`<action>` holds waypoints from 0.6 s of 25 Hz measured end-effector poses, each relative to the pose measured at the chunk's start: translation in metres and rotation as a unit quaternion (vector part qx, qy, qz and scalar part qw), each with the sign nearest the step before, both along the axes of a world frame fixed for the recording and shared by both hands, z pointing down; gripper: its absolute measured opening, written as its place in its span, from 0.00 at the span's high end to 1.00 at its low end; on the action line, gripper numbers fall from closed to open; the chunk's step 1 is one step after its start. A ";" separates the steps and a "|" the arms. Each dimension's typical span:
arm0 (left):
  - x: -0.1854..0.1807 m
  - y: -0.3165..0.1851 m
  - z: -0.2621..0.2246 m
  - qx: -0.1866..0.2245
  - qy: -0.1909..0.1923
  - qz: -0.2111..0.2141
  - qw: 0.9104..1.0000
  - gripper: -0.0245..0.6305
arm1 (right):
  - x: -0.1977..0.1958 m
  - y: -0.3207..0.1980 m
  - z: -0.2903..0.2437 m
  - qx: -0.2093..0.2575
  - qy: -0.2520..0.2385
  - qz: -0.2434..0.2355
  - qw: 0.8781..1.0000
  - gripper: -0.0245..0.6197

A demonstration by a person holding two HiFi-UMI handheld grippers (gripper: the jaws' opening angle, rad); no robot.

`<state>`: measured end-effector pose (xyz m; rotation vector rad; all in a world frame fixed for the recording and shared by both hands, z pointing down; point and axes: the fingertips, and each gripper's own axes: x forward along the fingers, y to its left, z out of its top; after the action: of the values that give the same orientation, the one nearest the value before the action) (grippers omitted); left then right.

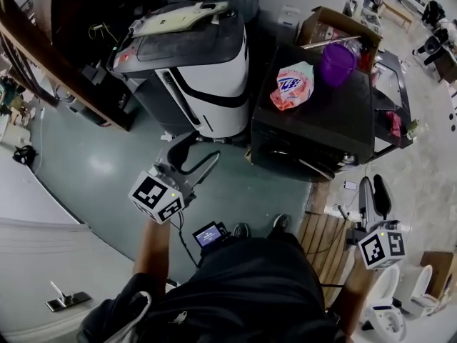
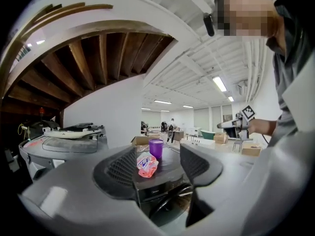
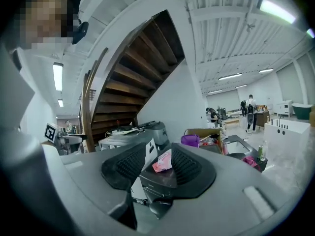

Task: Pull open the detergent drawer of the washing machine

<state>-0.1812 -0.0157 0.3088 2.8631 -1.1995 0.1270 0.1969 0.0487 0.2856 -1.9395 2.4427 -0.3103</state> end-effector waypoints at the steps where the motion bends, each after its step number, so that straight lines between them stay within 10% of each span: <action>1: 0.003 -0.002 0.000 0.000 -0.002 -0.006 1.000 0.51 | 0.003 -0.006 0.002 0.002 -0.004 -0.008 1.000 0.74; 15: 0.058 -0.012 -0.018 0.009 -0.014 -0.100 0.995 0.51 | 0.043 -0.091 0.014 0.001 -0.044 -0.123 0.991 0.74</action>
<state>-0.1235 -0.0281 0.2912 2.7430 -1.4919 0.1519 0.2401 -0.0423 0.2992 -1.5869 2.6219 -0.3866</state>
